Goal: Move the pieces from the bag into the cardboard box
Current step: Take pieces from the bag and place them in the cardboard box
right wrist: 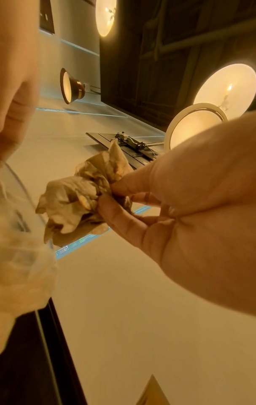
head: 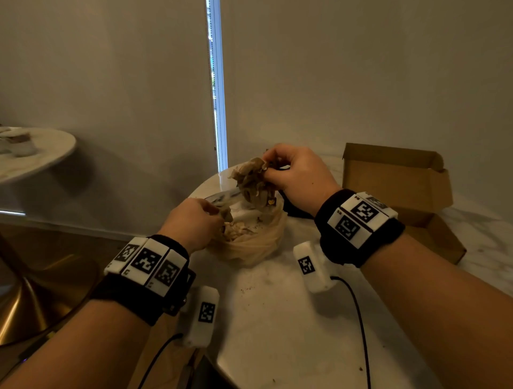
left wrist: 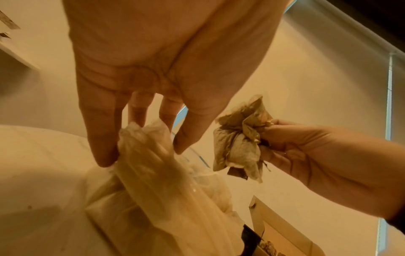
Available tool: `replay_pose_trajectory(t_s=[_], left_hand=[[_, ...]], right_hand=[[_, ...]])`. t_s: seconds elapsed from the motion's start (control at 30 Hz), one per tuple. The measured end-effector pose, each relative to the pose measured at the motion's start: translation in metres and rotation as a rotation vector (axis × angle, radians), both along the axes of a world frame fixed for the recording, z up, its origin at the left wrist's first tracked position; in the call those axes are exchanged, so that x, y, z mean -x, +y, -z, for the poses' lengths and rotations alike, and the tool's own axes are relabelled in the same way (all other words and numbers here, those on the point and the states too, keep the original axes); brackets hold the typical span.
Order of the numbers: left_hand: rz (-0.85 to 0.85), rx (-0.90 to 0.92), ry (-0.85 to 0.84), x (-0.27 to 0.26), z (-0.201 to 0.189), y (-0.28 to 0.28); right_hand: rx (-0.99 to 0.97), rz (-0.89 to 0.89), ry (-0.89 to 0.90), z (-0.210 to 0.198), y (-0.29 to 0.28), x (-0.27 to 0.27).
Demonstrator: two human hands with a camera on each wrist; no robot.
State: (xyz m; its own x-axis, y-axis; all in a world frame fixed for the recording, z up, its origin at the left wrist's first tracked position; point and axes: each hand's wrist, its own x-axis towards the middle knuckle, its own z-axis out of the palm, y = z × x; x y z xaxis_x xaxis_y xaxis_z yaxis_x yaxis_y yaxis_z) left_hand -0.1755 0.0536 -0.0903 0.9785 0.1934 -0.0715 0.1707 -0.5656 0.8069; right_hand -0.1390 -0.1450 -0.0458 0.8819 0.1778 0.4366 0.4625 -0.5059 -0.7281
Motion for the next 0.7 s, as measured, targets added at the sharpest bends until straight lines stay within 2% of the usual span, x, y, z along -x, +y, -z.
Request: replay_pose_trajectory(t_s=[0.13, 0.23, 0.33, 0.4, 0.47, 0.57, 0.6, 0.7], left_hand=[[-0.011, 0.012, -0.038, -0.001, -0.001, -0.002], [-0.106, -0.05, -0.228, -0.007, 0.006, 0.002], [-0.146, 0.144, -0.549, -0.004, 0.003, -0.014], [-0.106, 0.392, -0.613, 0.0, -0.005, -0.038], [-0.032, 0.749, -0.47, 0.0, -0.013, -0.063], [0.157, 1.223, -0.075, -0.007, -0.02, -0.09], [0.254, 1.336, 0.01, -0.009, -0.019, -0.1], [0.491, 1.553, 0.126, -0.019, -0.01, -0.127]], right_hand=[[-0.046, -0.02, -0.02, -0.01, -0.003, 0.001], [-0.07, -0.031, -0.023, -0.014, -0.005, 0.002], [-0.098, -0.045, -0.032, -0.021, -0.01, 0.006], [-0.123, -0.055, -0.036, -0.027, -0.017, 0.011], [-0.149, -0.056, -0.04, -0.033, -0.026, 0.017], [-0.177, -0.037, -0.046, -0.036, -0.042, 0.025], [-0.164, -0.014, -0.047, -0.035, -0.048, 0.028], [-0.043, 0.075, -0.02, -0.026, -0.068, 0.034]])
